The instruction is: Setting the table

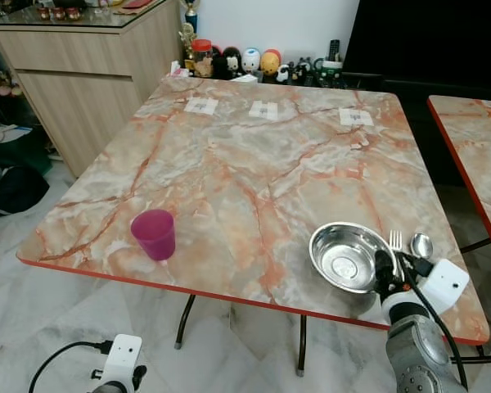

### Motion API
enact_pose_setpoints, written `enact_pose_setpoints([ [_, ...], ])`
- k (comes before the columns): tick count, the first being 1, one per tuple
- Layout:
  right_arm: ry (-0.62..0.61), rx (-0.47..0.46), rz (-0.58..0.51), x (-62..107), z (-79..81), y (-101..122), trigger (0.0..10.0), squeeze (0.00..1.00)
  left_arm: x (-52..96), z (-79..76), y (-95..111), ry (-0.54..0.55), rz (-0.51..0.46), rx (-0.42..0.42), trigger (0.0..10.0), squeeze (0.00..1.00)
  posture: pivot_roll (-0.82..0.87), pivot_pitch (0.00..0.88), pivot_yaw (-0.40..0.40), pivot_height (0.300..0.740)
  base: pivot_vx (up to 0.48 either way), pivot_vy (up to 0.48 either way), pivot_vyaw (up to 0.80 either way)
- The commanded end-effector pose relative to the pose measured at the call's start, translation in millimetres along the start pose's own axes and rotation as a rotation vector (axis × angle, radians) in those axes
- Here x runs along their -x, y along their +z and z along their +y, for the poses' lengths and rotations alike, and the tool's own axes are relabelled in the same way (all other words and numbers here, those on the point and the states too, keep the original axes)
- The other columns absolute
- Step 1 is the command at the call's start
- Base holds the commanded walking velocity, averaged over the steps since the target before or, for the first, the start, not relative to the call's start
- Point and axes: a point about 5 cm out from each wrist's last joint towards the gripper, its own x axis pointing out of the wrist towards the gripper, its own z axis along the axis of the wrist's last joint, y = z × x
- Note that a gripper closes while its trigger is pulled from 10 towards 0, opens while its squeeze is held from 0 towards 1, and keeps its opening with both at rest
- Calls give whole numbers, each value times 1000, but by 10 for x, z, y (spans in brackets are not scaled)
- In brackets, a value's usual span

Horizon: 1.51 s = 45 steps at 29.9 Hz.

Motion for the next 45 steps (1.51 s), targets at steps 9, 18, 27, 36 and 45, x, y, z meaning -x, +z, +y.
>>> enact_pose_setpoints([
  [9, 60, -65, 72, -24, 78, -90, 10000, 0, 11, 17, -30, 3, 7, -30, 10000, 0, 43, 0, -19, 740, 0, 0, 0],
  [18, 86, -61, 89, -47, 126, -109, 0, 0, 12, 15, -34, 5, 9, -28, 10000, 0, 45, 0, -22, 740, 0, 0, 0],
  [27, 105, -49, 85, -56, 148, -114, 0, 0, 14, 16, -46, 7, 13, -27, 10000, 0, 46, 0, -22, 740, 0, 0, 0],
  [36, 109, -41, 81, -56, 161, -118, 0, 0, 14, 13, -47, 6, 15, -27, 10000, 0, 46, 0, -22, 740, 0, 0, 0],
  [45, 111, -41, 66, -58, 166, -105, 0, 0, 16, 15, -57, 7, 19, -28, 10000, 0, 44, 0, -21, 740, 0, 0, 0],
])
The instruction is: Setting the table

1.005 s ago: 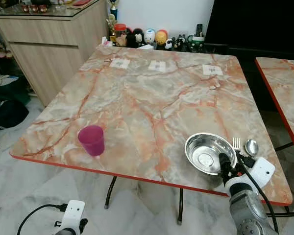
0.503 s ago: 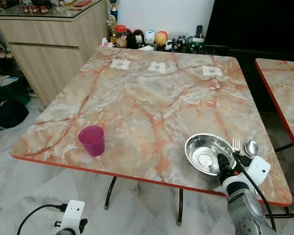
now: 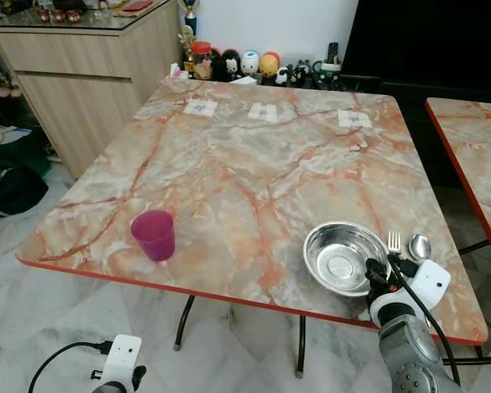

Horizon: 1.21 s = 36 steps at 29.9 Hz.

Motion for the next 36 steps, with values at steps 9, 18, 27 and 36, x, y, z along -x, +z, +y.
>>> enact_pose_setpoints([
  [9, 55, -98, -187, 2, 134, 197, 0, 0, 16, 17, -54, 5, 19, -34, 10000, 0, 46, 0, -21, 740, 0, 0, 0],
  [18, 246, -152, -419, 122, 393, 514, 10000, 0, 18, 19, -62, 3, 23, -41, 10000, 0, 46, 0, -19, 740, 0, 0, 0],
  [27, 261, -146, -462, 140, 400, 527, 10000, 0, 20, 17, -73, -1, 28, -52, 10000, 0, 48, 0, -19, 740, 0, 0, 0],
  [36, 261, -160, -476, 134, 397, 530, 10000, 0, 27, 22, -99, 0, 42, -80, 10000, 0, 51, 0, -13, 740, 0, -342, 0],
])
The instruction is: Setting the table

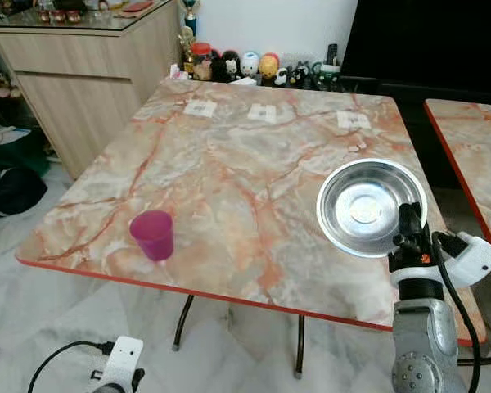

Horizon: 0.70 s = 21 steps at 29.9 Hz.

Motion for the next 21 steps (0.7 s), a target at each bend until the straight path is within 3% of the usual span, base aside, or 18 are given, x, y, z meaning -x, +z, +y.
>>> enact_pose_setpoints([
  [1, -18, -74, -40, -6, 79, -12, 10000, 0, 8, -42, -52, -12, 22, -9, 10000, 0, 51, 0, -13, 740, 0, -480, 0],
  [18, -32, -84, -50, -9, 63, -8, 10000, 0, 7, -29, -47, -11, 23, -14, 10000, 0, 48, 15, -4, 740, 0, -480, 0],
  [21, -35, -93, -49, -15, 64, -5, 10000, 0, 6, -28, -43, -10, 21, -14, 10000, 0, 46, 22, -2, 740, 0, -480, -729],
])
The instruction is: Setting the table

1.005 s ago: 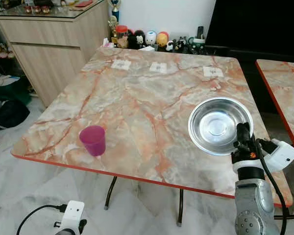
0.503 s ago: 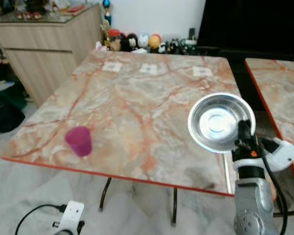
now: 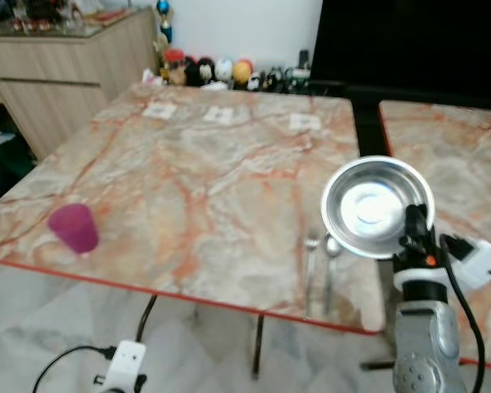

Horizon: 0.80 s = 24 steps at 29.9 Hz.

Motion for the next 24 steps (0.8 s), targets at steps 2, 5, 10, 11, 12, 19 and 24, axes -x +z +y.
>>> enact_pose_setpoints([
  [2, 4, -73, -16, -25, 135, -36, 10000, 0, 8, 68, -17, 13, 13, -17, 10000, 0, 46, 22, -2, 740, 0, -480, -784],
  [5, 1, -73, -26, -24, 128, -25, 10000, 0, 6, 68, -8, 13, 10, -16, 10000, 0, 44, 27, 0, 740, 0, -480, -712],
  [10, -12, -79, -55, -20, 114, 8, 10000, 0, 2, 66, 7, 12, 5, -15, 10000, 0, 44, 29, 0, 740, 0, -480, -116],
  [11, -12, -79, -55, -21, 114, 9, 10000, 0, 1, 66, 9, 12, 4, -14, 10000, 0, 43, 30, 1, 740, 0, -480, 0],
  [12, -13, -78, -55, -23, 112, 10, 10000, 0, 1, 67, 12, 11, 3, -14, 10000, 0, 43, 30, 1, 740, 0, -480, 0],
  [19, -13, -78, -55, -27, 113, 9, 10000, 0, 0, 71, 23, 13, -3, -11, 10000, 0, 43, 31, 1, 740, 0, -480, 0],
  [24, -17, -84, -56, -16, 118, -5, 10000, 0, 1, 77, 21, 12, -3, -13, 10000, 0, 44, 24, 5, 740, 0, -480, 0],
])
